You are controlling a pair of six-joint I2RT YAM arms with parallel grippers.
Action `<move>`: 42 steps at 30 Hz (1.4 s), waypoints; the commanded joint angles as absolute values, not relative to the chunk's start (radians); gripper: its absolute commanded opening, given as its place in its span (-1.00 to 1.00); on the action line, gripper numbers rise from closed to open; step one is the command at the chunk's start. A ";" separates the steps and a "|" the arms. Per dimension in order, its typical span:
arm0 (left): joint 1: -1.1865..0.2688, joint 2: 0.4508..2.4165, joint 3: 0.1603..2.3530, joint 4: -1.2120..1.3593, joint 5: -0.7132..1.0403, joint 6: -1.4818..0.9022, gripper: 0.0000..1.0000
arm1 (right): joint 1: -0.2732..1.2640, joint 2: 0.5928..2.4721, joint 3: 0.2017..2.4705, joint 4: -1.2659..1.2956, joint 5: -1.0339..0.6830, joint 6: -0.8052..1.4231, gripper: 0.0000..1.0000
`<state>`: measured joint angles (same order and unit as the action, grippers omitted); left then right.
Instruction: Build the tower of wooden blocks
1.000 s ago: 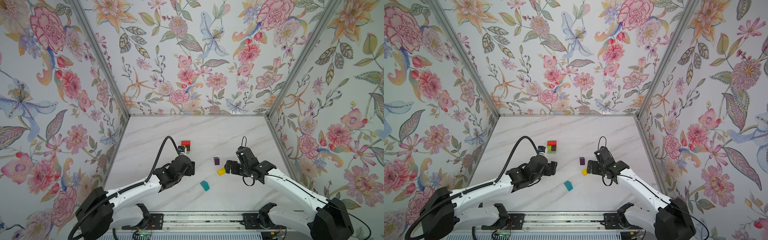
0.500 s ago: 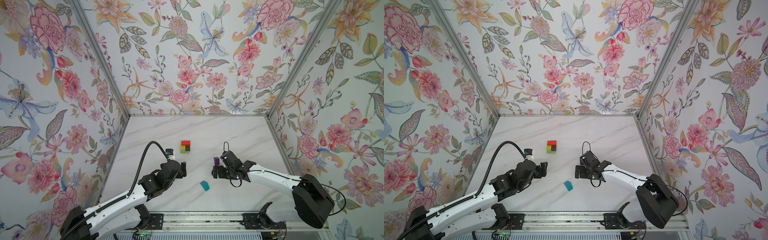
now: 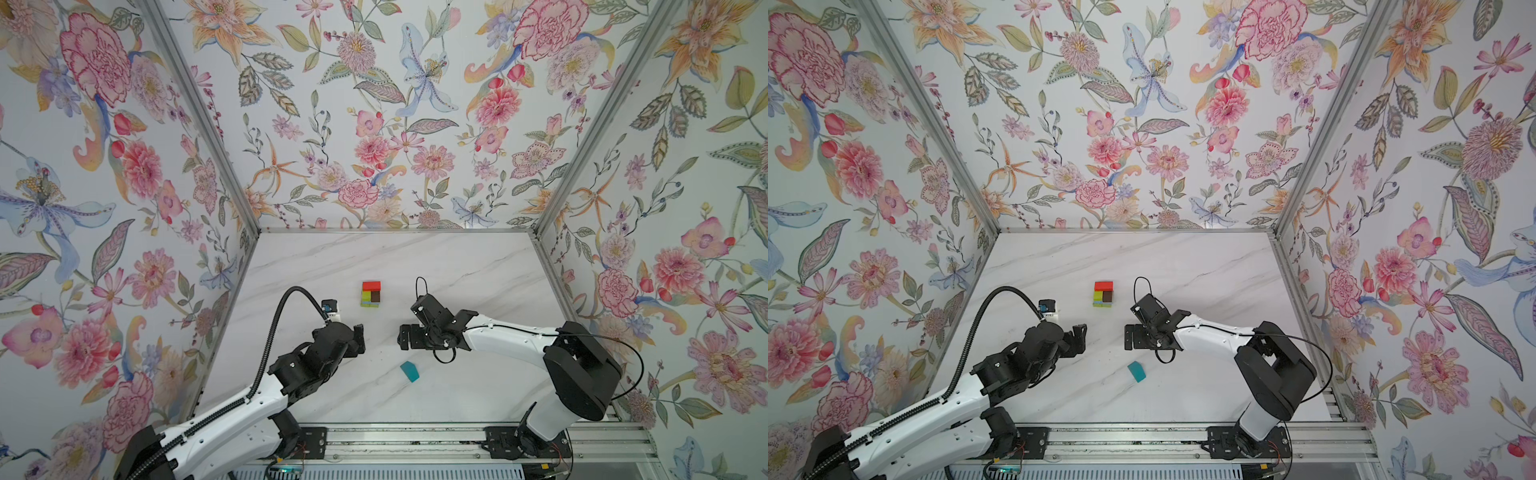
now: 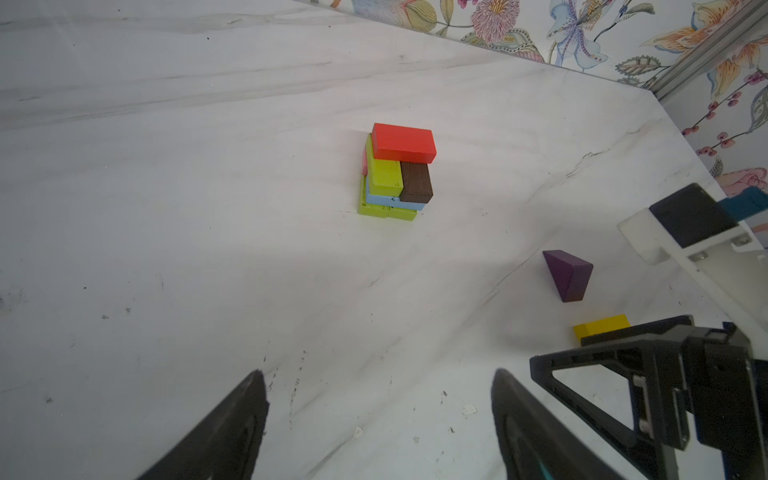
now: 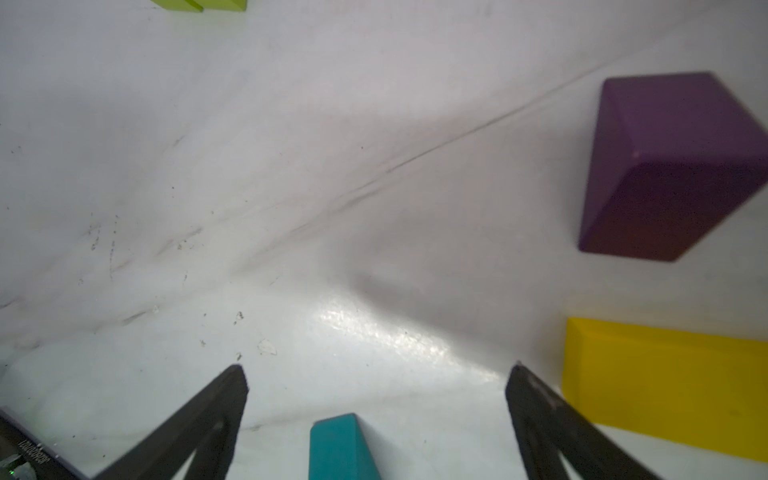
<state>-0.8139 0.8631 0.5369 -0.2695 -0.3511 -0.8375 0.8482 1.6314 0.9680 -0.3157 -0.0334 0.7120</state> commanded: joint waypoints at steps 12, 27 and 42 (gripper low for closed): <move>-0.794 0.918 0.532 -0.239 -0.308 -0.777 0.73 | 0.688 1.386 0.815 -0.450 0.072 0.649 0.99; -0.795 0.963 0.529 -0.200 -0.267 -0.773 0.73 | 0.562 1.432 0.749 -0.335 -0.040 0.593 0.98; -0.795 0.969 0.530 -0.204 -0.284 -0.760 0.72 | 0.724 1.570 0.841 -0.282 -0.084 0.639 0.98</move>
<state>-0.8032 0.9646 0.5369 -0.2047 -0.2691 -0.7815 0.6838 1.5360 0.7959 -0.3050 -0.0723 0.6178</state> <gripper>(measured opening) 0.864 0.992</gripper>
